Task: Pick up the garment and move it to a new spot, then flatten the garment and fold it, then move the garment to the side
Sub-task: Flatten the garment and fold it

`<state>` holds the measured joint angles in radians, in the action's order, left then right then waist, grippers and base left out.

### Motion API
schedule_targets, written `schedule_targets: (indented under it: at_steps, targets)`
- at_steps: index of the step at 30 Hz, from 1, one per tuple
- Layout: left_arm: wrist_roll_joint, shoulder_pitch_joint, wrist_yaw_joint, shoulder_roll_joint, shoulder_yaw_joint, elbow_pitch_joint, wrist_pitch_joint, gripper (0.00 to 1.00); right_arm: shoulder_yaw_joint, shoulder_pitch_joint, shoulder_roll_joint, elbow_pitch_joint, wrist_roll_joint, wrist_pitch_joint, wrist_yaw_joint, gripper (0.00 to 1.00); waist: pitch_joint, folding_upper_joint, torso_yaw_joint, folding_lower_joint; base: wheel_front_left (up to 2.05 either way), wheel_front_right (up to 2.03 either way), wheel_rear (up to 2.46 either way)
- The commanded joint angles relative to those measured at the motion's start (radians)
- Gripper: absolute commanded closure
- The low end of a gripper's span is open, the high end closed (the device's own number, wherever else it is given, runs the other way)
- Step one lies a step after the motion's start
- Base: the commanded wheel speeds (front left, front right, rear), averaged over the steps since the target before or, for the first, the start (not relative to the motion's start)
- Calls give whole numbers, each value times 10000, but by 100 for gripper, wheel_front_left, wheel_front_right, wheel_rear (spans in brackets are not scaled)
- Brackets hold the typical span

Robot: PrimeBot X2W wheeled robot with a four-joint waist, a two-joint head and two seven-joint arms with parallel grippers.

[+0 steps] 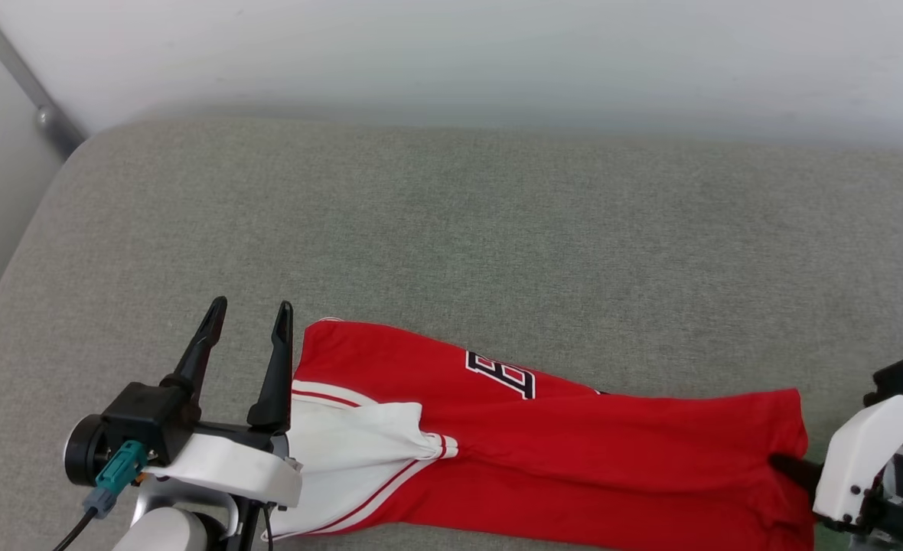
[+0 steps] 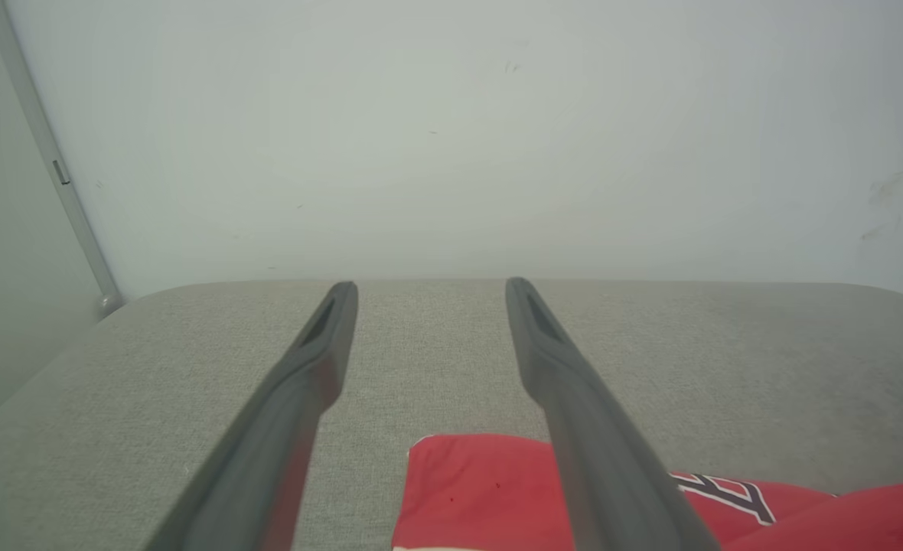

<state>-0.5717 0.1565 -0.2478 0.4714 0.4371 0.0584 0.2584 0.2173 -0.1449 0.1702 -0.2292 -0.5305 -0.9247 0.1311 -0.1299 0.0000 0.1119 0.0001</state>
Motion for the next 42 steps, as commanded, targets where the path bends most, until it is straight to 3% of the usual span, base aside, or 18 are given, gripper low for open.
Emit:
schedule_targets:
  at_steps: [1, 16, 20, 23, 29, 34, 35, 42]
  targets:
    - [40, -143, -86, 76, -46, 22, -3, 0, 47, -248, 179, 97, -156, -20, -8, 100, 121, 0, -107, -1, 0, 0, 0]
    - [152, -480, -531, 320, -60, 272, -258, 0, 2663, -803, 1131, 892, 670, -805, -8, 100, 370, 0, -606, -1, 0, 0, 0]
    - [124, -598, -634, 326, -72, 319, -297, 0, 3297, -879, 1001, 1163, 734, -1183, -8, 100, 520, 0, -734, -1, 0, 0, 0]
    - [70, -678, -671, 285, -37, 336, -320, 0, 3468, -1076, 444, 1268, 405, -1761, -6, 100, 627, 0, -789, -1, 0, 0, 0]
    - [-24, -778, -679, 278, 22, 372, -404, 0, 3259, -1203, -850, 1234, -882, -3120, -6, 100, 821, 0, -824, -1, 0, 0, 0]
    - [10, -700, -597, 264, 208, 377, -563, 0, 2654, -1049, -1198, 762, -2150, -3443, -6, 100, 963, 0, -700, -1, 0, 0, 0]
    - [33, -640, -558, 258, 266, 390, -611, 0, 2161, -1023, -1217, 268, -3029, -3221, -6, 100, 999, 0, -623, -1, 0, 0, 0]
    - [28, -461, -479, 229, 411, 360, -734, 0, -395, -1378, -1208, -1160, -5825, -1538, -6, 100, 932, 0, -347, -1, 0, 0, 0]
